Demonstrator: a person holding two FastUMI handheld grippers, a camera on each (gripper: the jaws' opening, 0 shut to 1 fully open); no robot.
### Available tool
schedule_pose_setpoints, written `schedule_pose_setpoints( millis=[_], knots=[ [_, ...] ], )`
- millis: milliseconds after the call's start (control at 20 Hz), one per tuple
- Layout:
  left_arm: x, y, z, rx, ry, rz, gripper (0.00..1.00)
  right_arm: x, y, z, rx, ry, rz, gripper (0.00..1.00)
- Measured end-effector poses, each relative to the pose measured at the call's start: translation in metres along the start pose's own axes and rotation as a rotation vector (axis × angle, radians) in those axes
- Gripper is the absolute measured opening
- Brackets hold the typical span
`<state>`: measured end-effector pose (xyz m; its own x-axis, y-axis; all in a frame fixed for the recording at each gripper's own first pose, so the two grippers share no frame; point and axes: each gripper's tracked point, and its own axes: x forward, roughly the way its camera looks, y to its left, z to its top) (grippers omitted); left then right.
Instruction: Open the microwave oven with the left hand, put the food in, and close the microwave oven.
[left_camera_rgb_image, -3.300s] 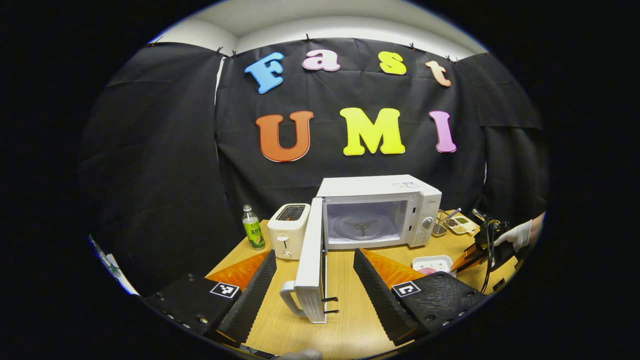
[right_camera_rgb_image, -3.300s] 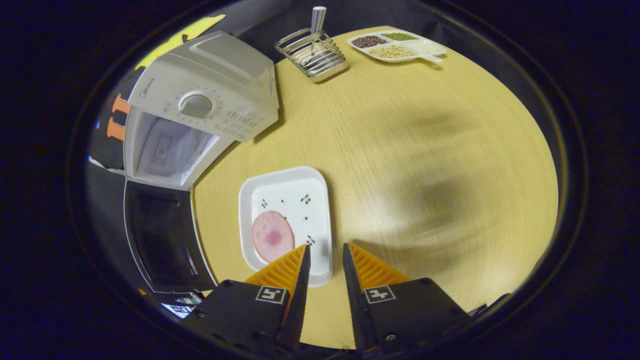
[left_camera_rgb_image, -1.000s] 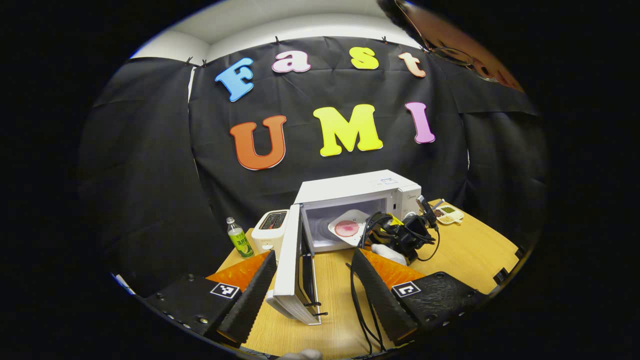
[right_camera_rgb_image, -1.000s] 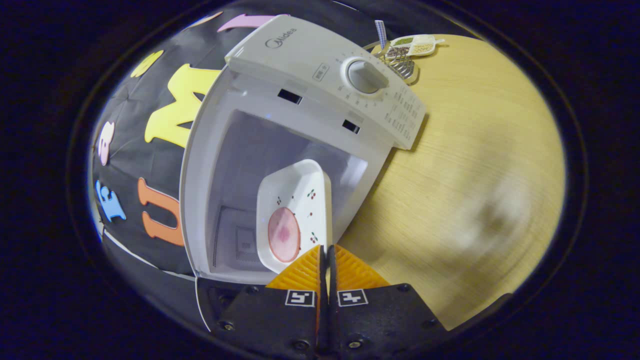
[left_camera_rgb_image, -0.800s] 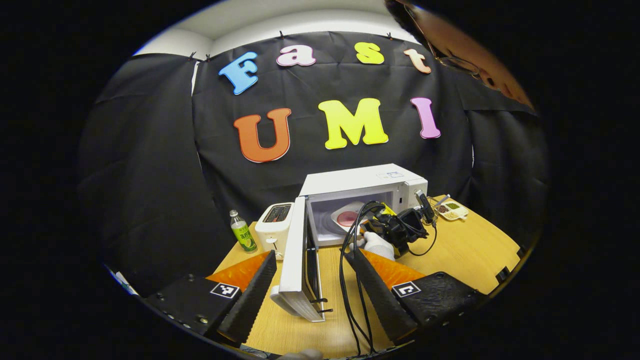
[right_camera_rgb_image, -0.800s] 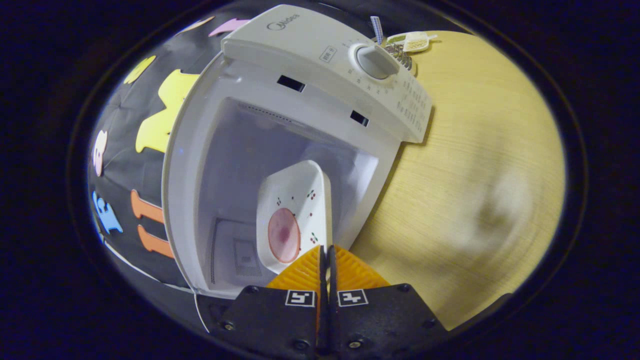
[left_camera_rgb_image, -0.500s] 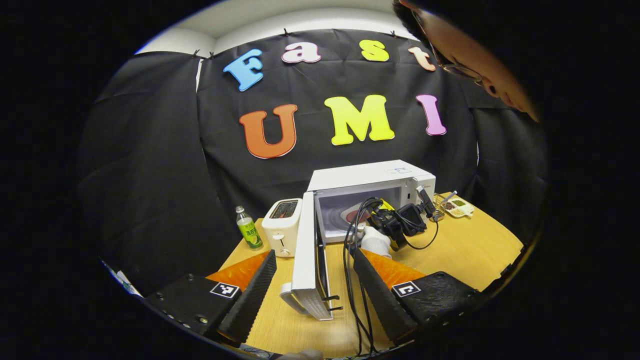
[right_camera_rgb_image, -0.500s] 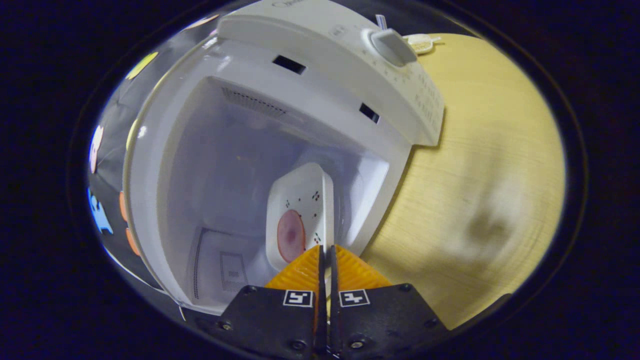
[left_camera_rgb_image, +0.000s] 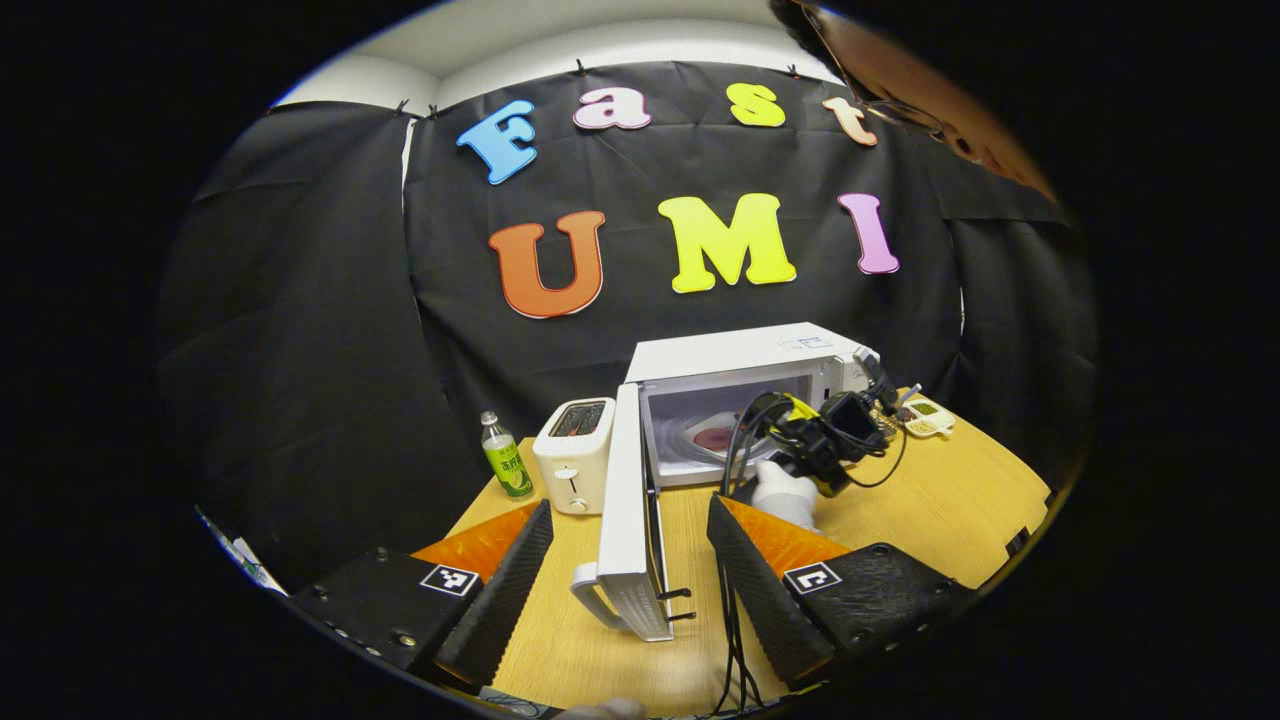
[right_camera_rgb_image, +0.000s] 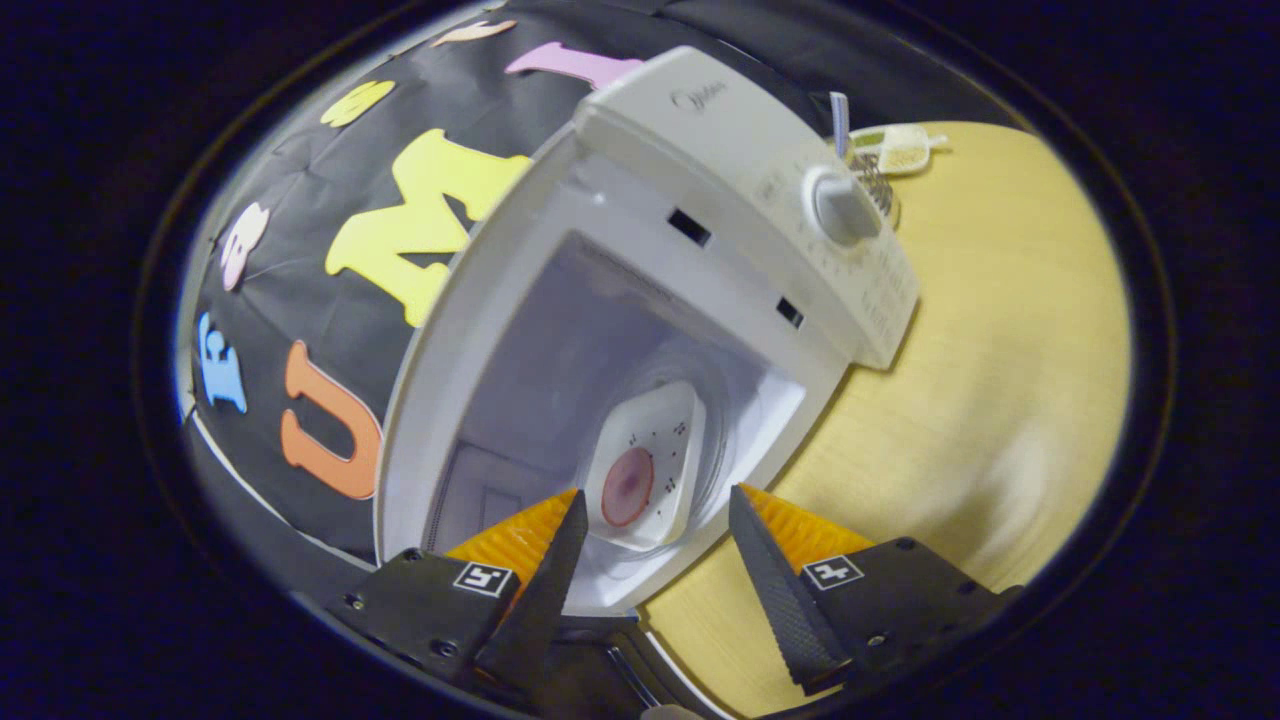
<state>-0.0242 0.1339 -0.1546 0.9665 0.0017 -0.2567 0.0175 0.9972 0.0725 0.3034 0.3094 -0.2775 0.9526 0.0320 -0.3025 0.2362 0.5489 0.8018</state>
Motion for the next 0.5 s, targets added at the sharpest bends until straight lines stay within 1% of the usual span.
schedule_pose_setpoints(
  millis=[50, 100, 200, 350, 450, 500],
  knots=[
    [-0.001, 0.003, 0.004, 0.003, -0.014, 0.002, 0.95, -0.014, 0.0, 0.014, -0.09, -0.018, 0.011, 0.94],
    [-0.001, 0.006, 0.004, 0.003, -0.015, 0.002, 0.95, -0.028, 0.003, 0.026, -0.177, -0.026, 0.043, 0.99],
    [0.0, 0.016, 0.008, 0.013, -0.027, 0.017, 0.95, -0.055, 0.001, 0.049, -0.315, -0.027, 0.057, 1.0],
    [0.002, 0.032, 0.018, 0.018, -0.052, 0.038, 0.95, -0.096, 0.001, 0.08, -0.492, 0.03, 0.077, 1.0],
    [0.006, 0.043, 0.017, 0.034, -0.052, 0.056, 0.95, -0.124, -0.001, 0.115, -0.632, 0.01, 0.087, 1.0],
    [0.007, 0.051, 0.017, 0.042, -0.057, 0.066, 0.95, -0.143, -0.002, 0.134, -0.679, -0.007, 0.086, 1.0]
  ],
)
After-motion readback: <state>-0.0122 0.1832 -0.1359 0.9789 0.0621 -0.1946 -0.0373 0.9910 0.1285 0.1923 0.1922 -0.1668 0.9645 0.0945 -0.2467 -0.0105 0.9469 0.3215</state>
